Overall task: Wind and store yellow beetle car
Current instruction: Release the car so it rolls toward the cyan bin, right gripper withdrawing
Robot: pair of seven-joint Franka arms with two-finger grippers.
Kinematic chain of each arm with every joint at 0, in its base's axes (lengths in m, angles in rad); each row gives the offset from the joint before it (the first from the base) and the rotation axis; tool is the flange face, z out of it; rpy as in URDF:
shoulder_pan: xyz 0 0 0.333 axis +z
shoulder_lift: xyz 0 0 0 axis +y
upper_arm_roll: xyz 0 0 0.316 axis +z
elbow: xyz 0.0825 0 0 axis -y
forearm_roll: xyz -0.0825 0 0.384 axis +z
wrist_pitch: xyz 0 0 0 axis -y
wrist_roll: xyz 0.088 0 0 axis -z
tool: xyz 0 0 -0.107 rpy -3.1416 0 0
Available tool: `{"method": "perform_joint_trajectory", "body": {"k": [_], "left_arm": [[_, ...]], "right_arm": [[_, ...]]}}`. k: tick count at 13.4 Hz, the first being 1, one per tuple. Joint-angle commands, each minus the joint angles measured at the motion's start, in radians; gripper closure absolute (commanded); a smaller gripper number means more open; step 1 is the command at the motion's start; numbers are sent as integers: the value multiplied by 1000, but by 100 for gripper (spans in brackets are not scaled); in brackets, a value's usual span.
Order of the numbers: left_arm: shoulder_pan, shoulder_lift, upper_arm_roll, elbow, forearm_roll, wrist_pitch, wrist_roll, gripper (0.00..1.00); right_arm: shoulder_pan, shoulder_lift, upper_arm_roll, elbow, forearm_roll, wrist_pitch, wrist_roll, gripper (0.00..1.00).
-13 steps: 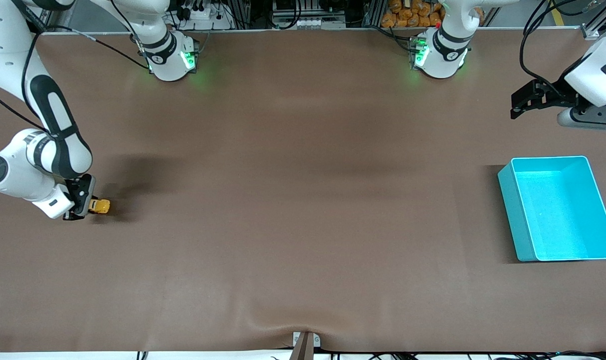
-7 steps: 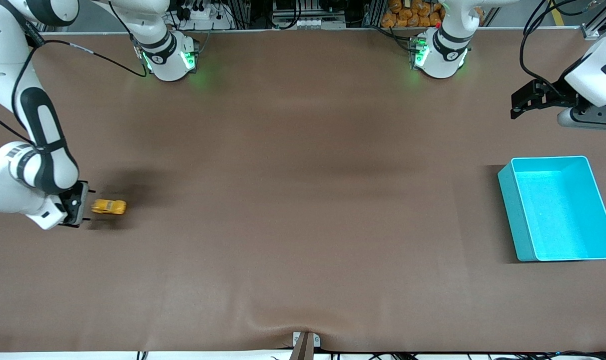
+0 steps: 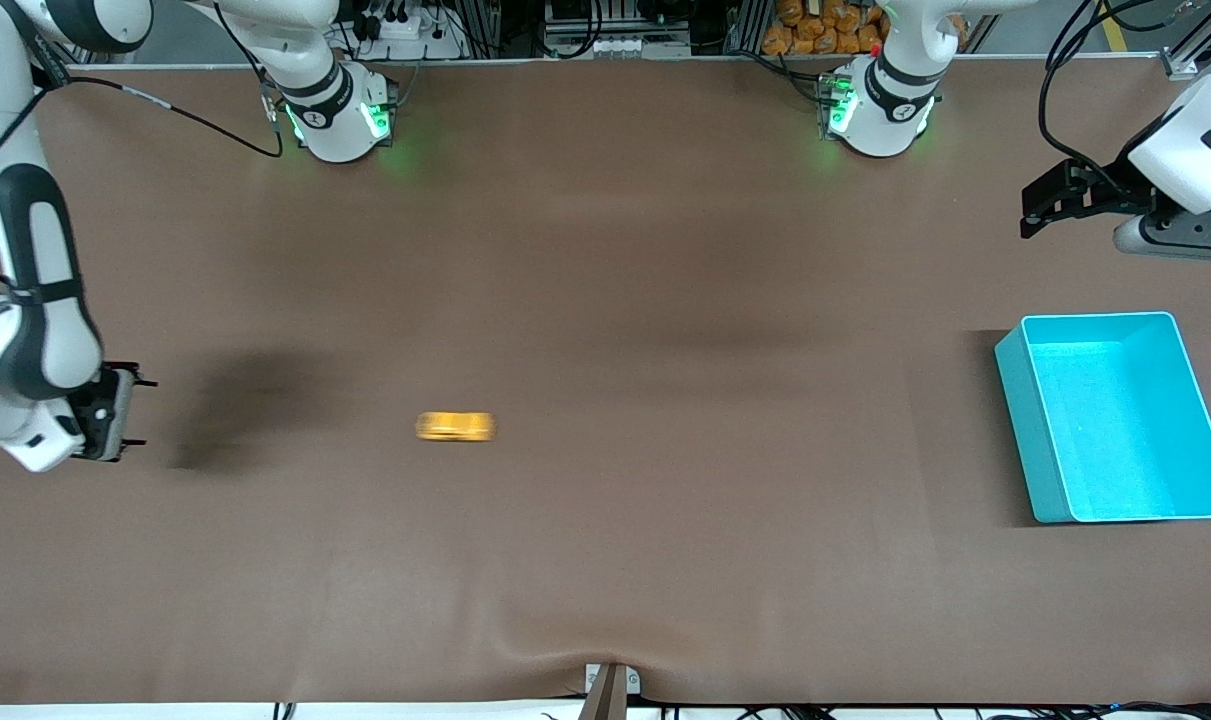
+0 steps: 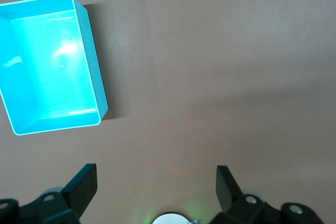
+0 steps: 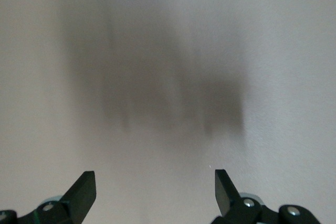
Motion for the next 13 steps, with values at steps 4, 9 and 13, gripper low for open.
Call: {"method": "perform_joint_trajectory", "body": {"k": [4, 9, 13], "left_arm": [[3, -2, -4, 1, 18, 4, 0, 0], [4, 0, -4, 1, 18, 4, 0, 0], [7, 10, 3, 2, 20, 4, 2, 0]], "right_arm": [[-18, -47, 8, 140, 11, -206, 60, 0], [-43, -116, 9, 150, 6, -252, 104, 0], [-30, -167, 20, 262, 8, -359, 251, 0]]}}
